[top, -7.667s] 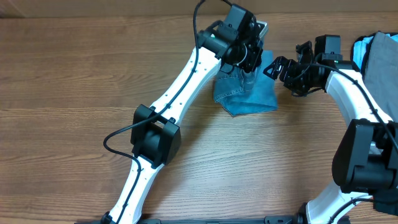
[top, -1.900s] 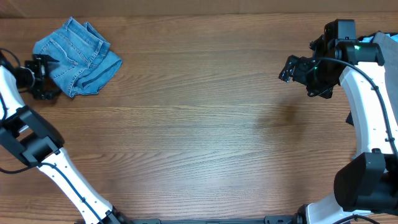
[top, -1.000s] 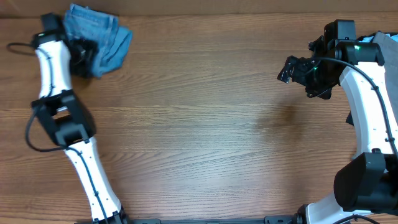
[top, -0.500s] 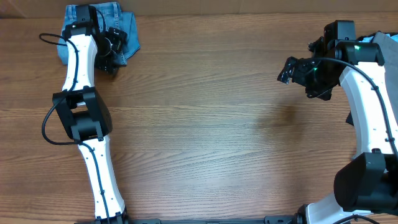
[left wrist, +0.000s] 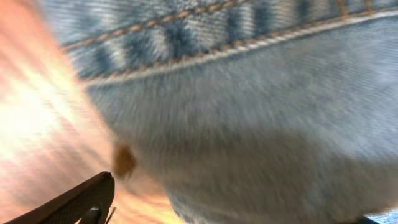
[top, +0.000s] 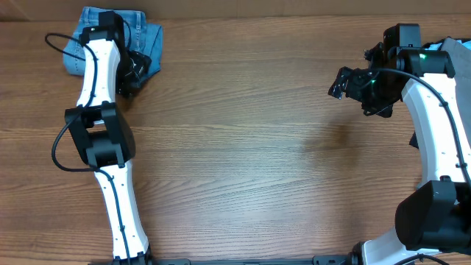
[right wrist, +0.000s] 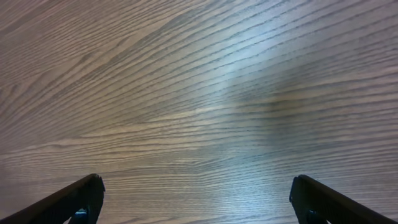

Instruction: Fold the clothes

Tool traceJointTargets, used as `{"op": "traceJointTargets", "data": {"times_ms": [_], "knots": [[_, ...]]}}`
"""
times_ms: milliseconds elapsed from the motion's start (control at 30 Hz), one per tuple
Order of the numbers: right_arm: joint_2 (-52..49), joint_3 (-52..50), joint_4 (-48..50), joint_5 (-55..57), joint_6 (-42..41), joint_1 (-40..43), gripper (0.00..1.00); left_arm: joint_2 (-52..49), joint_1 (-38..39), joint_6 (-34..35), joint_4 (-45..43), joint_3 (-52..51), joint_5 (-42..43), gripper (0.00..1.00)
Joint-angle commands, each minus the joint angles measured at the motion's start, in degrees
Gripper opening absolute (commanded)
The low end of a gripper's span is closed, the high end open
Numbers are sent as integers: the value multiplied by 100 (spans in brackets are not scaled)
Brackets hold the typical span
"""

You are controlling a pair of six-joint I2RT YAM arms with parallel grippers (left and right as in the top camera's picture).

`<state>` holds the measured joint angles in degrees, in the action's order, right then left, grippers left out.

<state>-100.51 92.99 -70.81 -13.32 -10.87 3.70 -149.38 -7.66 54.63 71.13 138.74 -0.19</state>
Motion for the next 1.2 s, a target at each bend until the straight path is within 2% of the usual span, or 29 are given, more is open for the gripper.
{"op": "traceJointTargets", "data": {"times_ms": [0, 200, 300, 367, 400, 467, 533, 567, 800, 1000, 1167], "knots": [[52, 94, 68, -50, 44, 0, 100, 710, 160, -321, -61, -57, -883, 90], [52, 94, 87, -52, 44, 0, 100, 1117, 439, -881, -625, -57, -1014, 93], [52, 94, 70, -50, 44, 0, 100, 1185, 437, -1368, -964, -57, -1478, 89], [52, 94, 50, -50, 44, 0, 100, 1191, 330, -1871, -1137, -57, -1499, 85], [52, 94, 46, -50, 44, 0, 100, 1191, 258, -2028, -1207, -57, -1499, 77], [52, 94, 66, -50, 44, 0, 100, 1185, 68, -2179, -1346, -59, -1502, 40], [52, 94, 118, -52, 44, 0, 100, 1150, -138, -2361, -1574, -59, -1499, 9], [52, 94, 142, -52, 42, 0, 100, 1126, -243, -2437, -1707, -59, -1502, 4], [52, 94, 59, -138, 44, 0, 100, 678, -678, -2704, -2356, -59, -1478, 4], [52, 94, -76, -138, 44, 0, 100, 136, -754, -3088, -2590, -59, -1482, 4], [52, 94, -157, -138, 44, 0, 100, -258, -763, -3108, -2494, -59, -1482, 4]]}}
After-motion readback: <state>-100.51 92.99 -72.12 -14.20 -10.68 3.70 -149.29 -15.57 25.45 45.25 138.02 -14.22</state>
